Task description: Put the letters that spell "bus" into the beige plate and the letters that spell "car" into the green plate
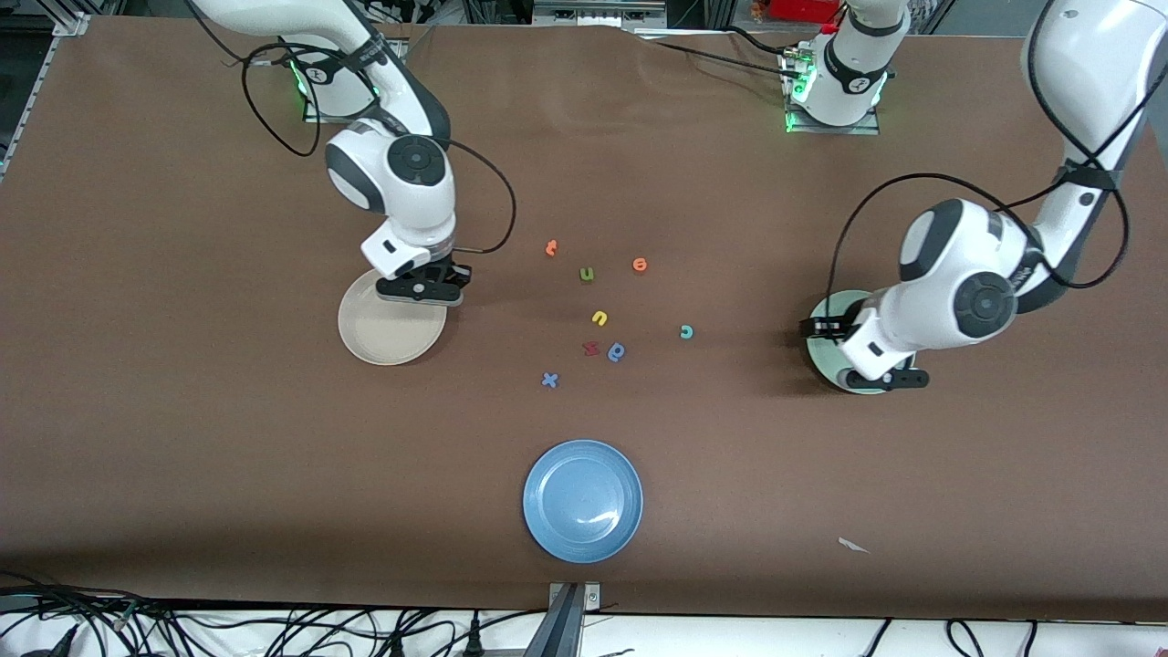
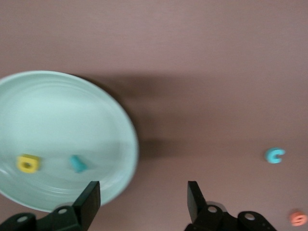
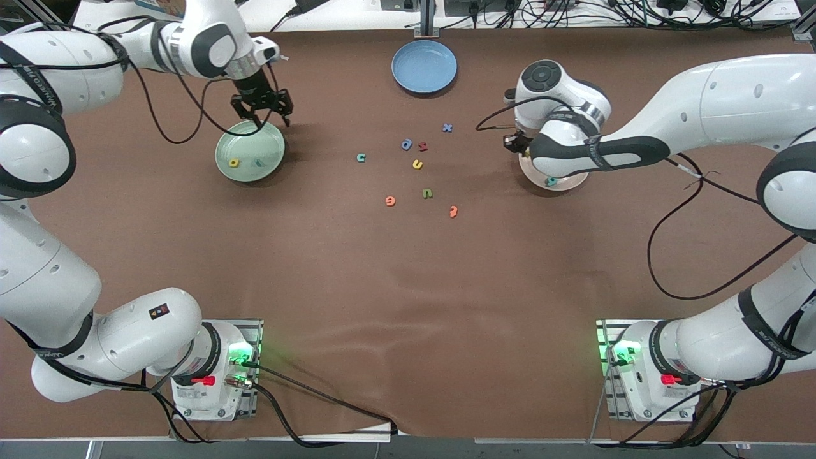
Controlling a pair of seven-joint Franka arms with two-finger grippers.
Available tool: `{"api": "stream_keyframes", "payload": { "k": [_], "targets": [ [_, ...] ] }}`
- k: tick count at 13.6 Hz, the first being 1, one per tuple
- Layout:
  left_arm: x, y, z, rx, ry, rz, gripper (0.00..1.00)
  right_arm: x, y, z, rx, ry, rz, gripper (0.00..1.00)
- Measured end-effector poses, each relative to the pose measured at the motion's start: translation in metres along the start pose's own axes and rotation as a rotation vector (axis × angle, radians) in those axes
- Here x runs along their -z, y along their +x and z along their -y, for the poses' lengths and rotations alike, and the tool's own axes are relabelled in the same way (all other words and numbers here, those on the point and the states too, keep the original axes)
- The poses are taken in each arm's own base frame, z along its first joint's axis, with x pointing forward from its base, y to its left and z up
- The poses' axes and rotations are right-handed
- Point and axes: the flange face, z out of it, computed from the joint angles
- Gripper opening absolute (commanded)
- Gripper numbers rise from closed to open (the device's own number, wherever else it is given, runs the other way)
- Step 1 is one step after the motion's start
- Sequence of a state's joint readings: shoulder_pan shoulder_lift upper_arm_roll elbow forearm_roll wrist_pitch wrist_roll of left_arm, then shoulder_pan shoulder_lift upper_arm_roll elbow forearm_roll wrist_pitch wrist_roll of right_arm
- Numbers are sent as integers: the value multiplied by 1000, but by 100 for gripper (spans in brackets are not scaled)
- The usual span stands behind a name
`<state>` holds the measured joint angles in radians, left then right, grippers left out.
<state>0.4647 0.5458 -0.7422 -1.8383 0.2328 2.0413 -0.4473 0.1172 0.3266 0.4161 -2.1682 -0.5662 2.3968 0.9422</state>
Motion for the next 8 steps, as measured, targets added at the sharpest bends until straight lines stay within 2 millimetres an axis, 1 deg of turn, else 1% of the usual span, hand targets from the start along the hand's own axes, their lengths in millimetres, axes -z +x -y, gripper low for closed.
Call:
{"api": "stream_keyframes", "payload": {
  "k": [2,3,4,5,8],
  "targets": [
    [-1,-7,-51,60,0,-8,85,-4,-1,-11,16,-9,9,41],
    [-3,-11,-74,87,-3,-8,85,-5,-1,-12,21,-10,11,63],
    [-7,-15,-94,115,-4,-4,85,-5,-2,-12,23,-10,12,82],
    [-14,-19,-110,138,-4,4,85,-5,-3,-11,24,-9,11,87],
    [-39,-24,-149,204,-28,-4,85,-4,-3,-9,27,-2,7,90]
  ]
}}
